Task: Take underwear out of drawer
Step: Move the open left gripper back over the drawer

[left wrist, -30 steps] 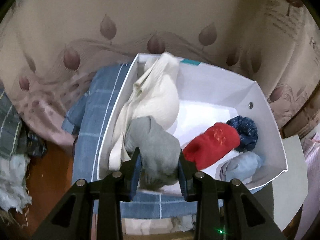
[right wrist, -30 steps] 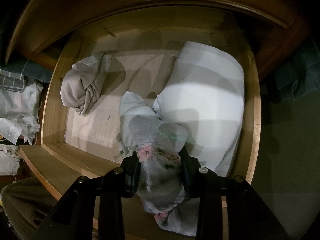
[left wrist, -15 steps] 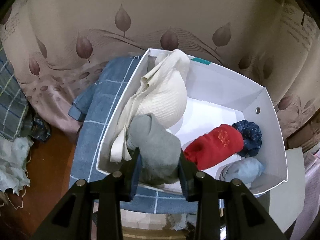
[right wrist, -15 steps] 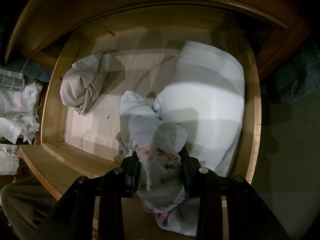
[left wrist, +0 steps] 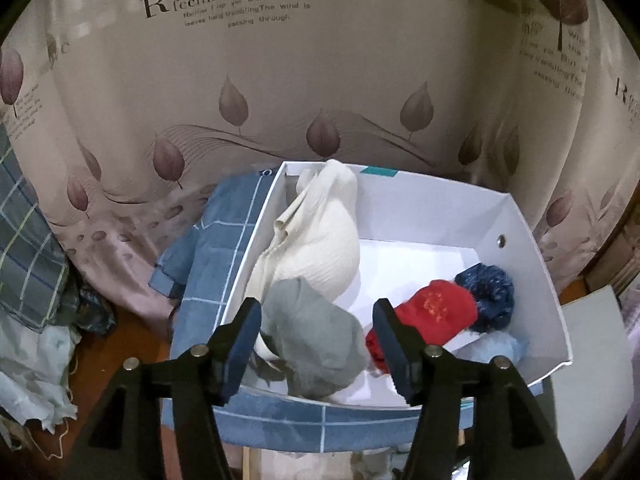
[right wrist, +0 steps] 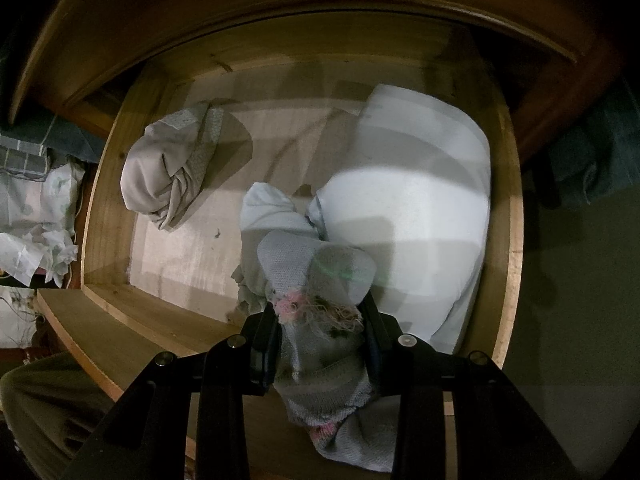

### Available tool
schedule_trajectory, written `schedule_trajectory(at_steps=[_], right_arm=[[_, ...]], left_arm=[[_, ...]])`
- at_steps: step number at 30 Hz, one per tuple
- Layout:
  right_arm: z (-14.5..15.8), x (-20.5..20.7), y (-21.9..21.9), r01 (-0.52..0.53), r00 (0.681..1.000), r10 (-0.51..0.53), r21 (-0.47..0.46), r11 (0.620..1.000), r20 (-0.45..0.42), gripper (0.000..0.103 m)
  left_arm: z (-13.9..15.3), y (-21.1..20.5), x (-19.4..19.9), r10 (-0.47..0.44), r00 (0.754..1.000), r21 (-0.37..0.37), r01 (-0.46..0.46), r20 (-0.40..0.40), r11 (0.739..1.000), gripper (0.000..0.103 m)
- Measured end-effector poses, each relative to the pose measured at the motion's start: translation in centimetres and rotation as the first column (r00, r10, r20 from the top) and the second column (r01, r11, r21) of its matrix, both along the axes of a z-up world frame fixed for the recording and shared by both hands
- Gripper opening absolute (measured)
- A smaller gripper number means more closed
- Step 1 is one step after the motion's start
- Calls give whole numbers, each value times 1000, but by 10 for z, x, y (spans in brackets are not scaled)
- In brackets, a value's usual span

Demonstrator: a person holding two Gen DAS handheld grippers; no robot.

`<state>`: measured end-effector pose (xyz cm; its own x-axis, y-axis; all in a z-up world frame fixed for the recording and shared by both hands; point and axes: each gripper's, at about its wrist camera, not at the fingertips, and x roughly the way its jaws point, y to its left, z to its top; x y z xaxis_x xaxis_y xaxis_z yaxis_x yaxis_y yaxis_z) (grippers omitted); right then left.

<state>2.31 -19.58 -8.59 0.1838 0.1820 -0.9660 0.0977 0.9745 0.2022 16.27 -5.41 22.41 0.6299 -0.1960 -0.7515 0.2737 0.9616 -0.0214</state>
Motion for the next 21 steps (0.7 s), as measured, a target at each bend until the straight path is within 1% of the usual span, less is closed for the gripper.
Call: schedule_trajectory(at_steps=[2, 5, 7, 9, 14, 18, 21], right_arm=[[-1, 0, -1, 1, 1000, -1, 1, 1000, 1, 34], [-2, 0, -1, 1, 1000, -1, -1, 1000, 0, 34], [-3, 1, -1, 1, 1000, -1, -3, 1000, 0, 34], [-2, 1, 0, 1, 1000, -1, -4, 1000, 1, 34], [-2, 0, 0, 5, 1000, -5, -4, 1000, 10, 34], [0, -1, -1, 7, 1000, -7, -5, 1000, 18, 33], [1, 0, -1, 12, 1000, -12, -1, 1000, 22, 33]], left_arm=[[6, 3, -2, 0, 1000, -19, 0, 11, 1000, 61], [15, 5, -11, -5, 998, -9, 6, 59, 1000, 61], [20, 7, -19, -13, 997, -16, 14, 72, 1000, 61], [25, 12, -29, -31, 996, -45, 35, 81, 998, 61], [34, 27, -56, -30, 991, -58, 38, 127, 998, 61], [31, 48, -78, -9, 988, -55, 18, 153, 998, 61], [18, 64, -91, 23, 987, -42, -17, 157, 999, 62]])
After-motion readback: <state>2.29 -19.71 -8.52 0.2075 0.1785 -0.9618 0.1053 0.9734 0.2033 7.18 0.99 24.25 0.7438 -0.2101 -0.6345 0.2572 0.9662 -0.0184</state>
